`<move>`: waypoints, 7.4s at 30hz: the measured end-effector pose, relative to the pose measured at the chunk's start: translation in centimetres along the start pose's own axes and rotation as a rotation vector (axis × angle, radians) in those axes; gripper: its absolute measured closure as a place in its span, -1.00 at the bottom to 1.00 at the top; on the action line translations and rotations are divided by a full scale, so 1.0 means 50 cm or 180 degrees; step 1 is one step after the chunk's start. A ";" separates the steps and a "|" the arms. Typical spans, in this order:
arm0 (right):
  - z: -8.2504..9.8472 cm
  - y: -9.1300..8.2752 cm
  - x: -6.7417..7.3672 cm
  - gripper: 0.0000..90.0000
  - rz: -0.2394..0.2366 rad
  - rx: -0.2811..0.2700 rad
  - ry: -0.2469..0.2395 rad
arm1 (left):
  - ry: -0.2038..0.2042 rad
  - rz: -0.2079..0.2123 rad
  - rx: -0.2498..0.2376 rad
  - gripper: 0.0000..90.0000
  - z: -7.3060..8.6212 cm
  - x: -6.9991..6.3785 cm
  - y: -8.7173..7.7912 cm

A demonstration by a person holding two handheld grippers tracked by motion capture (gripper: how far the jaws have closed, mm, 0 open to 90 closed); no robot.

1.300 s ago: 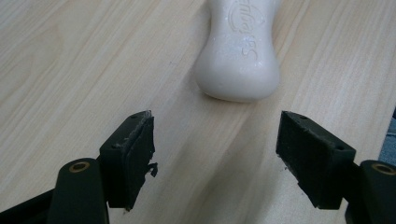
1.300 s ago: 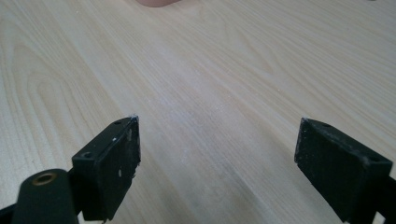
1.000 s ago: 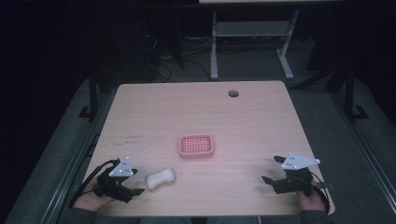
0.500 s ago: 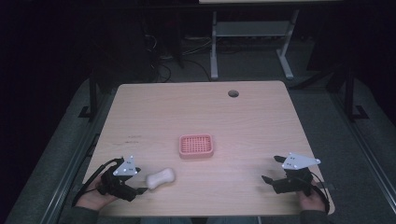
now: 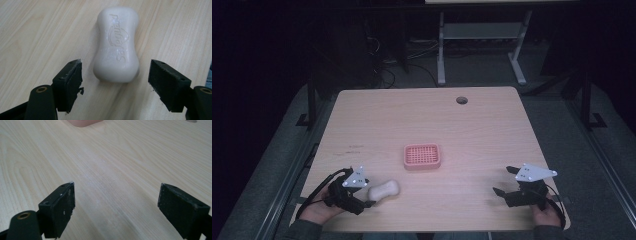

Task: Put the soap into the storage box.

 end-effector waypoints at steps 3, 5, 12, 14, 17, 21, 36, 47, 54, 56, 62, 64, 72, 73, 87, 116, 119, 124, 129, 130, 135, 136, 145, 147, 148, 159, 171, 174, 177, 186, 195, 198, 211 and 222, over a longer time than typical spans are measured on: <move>0.000 -0.003 0.001 -0.70 0.0009 -0.0017 0.0002 | 0.0007 0.0015 -0.0008 -0.41 -0.006 -0.002 0.002; -0.001 -0.003 0.001 -0.70 0.0008 -0.0024 -0.0005 | 0.0013 0.0026 0.0015 -0.41 -0.008 -0.003 0.004; -0.001 -0.002 0.001 -0.70 0.0003 -0.0014 -0.0006 | 0.0028 0.0069 0.0048 -0.41 -0.018 -0.002 0.017; -0.002 -0.003 0.000 -0.70 0.0013 -0.0030 -0.0014 | 0.0049 0.0076 0.0064 -0.41 -0.021 -0.002 0.020; -0.002 -0.002 0.001 -0.70 0.0007 -0.0022 -0.0009 | 0.0052 0.0093 0.0092 -0.40 -0.024 -0.003 0.024; -0.002 -0.002 0.002 -0.70 0.0008 -0.0017 -0.0011 | 0.0015 0.0128 0.0121 -0.36 -0.024 0.000 0.029; -0.002 -0.002 0.002 -0.70 0.0000 -0.0022 -0.0016 | 0.0062 0.0211 0.0256 -0.31 -0.052 0.006 0.065; -0.003 -0.003 0.003 -0.70 0.0001 -0.0023 -0.0020 | 0.0074 0.0270 0.0358 -0.13 -0.062 0.008 0.081; -0.004 -0.003 0.003 -0.70 0.0000 -0.0031 -0.0021 | 0.0077 0.0333 0.0403 -0.03 -0.061 0.004 0.086; -0.004 -0.003 0.004 -0.70 -0.0001 -0.0028 -0.0022 | 0.0094 0.0338 0.0434 -0.01 -0.060 0.003 0.088; -0.004 -0.004 0.004 -0.70 0.0001 -0.0034 -0.0026 | 0.0063 0.0369 0.0416 0.02 -0.059 0.003 0.090; -0.004 -0.004 0.003 -0.70 0.0001 -0.0036 -0.0026 | 0.0061 0.0371 0.0434 0.08 -0.059 0.002 0.089; -0.005 -0.006 0.003 -0.70 0.0014 -0.0049 -0.0030 | 0.0057 0.0380 0.0447 0.09 -0.061 0.000 0.090; -0.005 -0.006 0.003 -0.70 0.0014 -0.0049 -0.0030 | 0.0067 0.0372 0.0449 0.09 -0.062 -0.001 0.089; -0.006 -0.010 0.002 -0.70 0.0026 -0.0095 -0.0002 | 0.0080 0.0333 0.0357 0.10 -0.076 -0.001 0.070; -0.004 -0.013 -0.002 -0.70 0.0025 -0.0156 0.0106 | 0.0123 0.0296 0.0365 0.10 -0.137 0.043 0.047; -0.004 -0.012 -0.002 -0.70 0.0018 -0.0156 0.0098 | 0.0145 0.0294 0.0366 0.10 -0.146 0.044 0.043; -0.005 -0.011 -0.001 -0.70 0.0007 -0.0154 0.0102 | 0.0182 0.0295 0.0363 0.10 -0.160 0.045 0.042; -0.006 -0.012 -0.001 -0.70 0.0008 -0.0160 0.0108 | 0.0171 0.0318 0.0342 0.10 -0.166 0.047 0.047; -0.006 -0.012 -0.001 -0.70 0.0010 -0.0166 0.0108 | 0.0166 0.0322 0.0336 0.10 -0.167 0.048 0.048; -0.006 -0.013 -0.003 -0.70 0.0012 -0.0183 0.0105 | 0.0168 0.0331 0.0339 0.10 -0.176 0.053 0.055; -0.006 -0.013 -0.003 -0.70 0.0012 -0.0184 0.0105 | 0.0182 0.0330 0.0351 0.10 -0.178 0.053 0.055; -0.008 -0.013 -0.001 -0.70 0.0004 -0.0200 0.0095 | 0.0191 0.0336 0.0363 0.10 -0.197 0.062 0.060; -0.008 -0.013 -0.002 -0.70 0.0005 -0.0201 0.0101 | 0.0209 0.0330 0.0380 0.10 -0.199 0.064 0.061; -0.008 -0.013 -0.002 -0.70 0.0005 -0.0204 0.0102 | 0.0218 0.0330 0.0382 0.10 -0.201 0.065 0.062; -0.008 -0.012 -0.003 -0.70 0.0005 -0.0208 0.0077 | 0.0225 0.0358 0.0394 0.10 -0.220 0.073 0.072; -0.009 -0.013 -0.004 -0.70 0.0000 -0.0220 0.0076 | 0.0288 0.0374 0.0429 0.10 -0.252 0.084 0.082; -0.009 -0.014 -0.003 -0.70 -0.0008 -0.0226 0.0101 | 0.0314 0.0371 0.0438 0.10 -0.259 0.087 0.086; -0.009 -0.014 -0.004 -0.70 0.0009 -0.0213 0.0062 | 0.0312 0.0373 0.0434 0.10 -0.266 0.088 0.091; -0.008 -0.013 -0.004 -0.70 0.0005 -0.0201 0.0047 | 0.0342 0.0398 0.0431 0.10 -0.290 0.095 0.100; -0.009 -0.013 -0.003 -0.70 -0.0003 -0.0198 0.0050 | 0.0369 0.0409 0.0431 0.10 -0.311 0.101 0.112; -0.008 -0.012 -0.003 -0.70 -0.0007 -0.0197 0.0047 | 0.0373 0.0419 0.0436 0.10 -0.318 0.104 0.118; -0.009 -0.012 -0.003 -0.70 -0.0008 -0.0220 0.0050 | 0.0395 0.0438 0.0482 0.10 -0.340 0.116 0.142; -0.009 -0.014 -0.002 -0.70 -0.0006 -0.0224 0.0085 | 0.0400 0.0454 0.0491 0.10 -0.359 0.121 0.167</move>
Point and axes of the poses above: each handheld gripper's, and its own axes: y roughly forward along the jaws, z roughly out of its underside, x roughly to its left, the point moved 6 cm from there along y, roughly forward along the jaws, and after that the axes turned 2 degrees about -y, right-handed, at the moved point
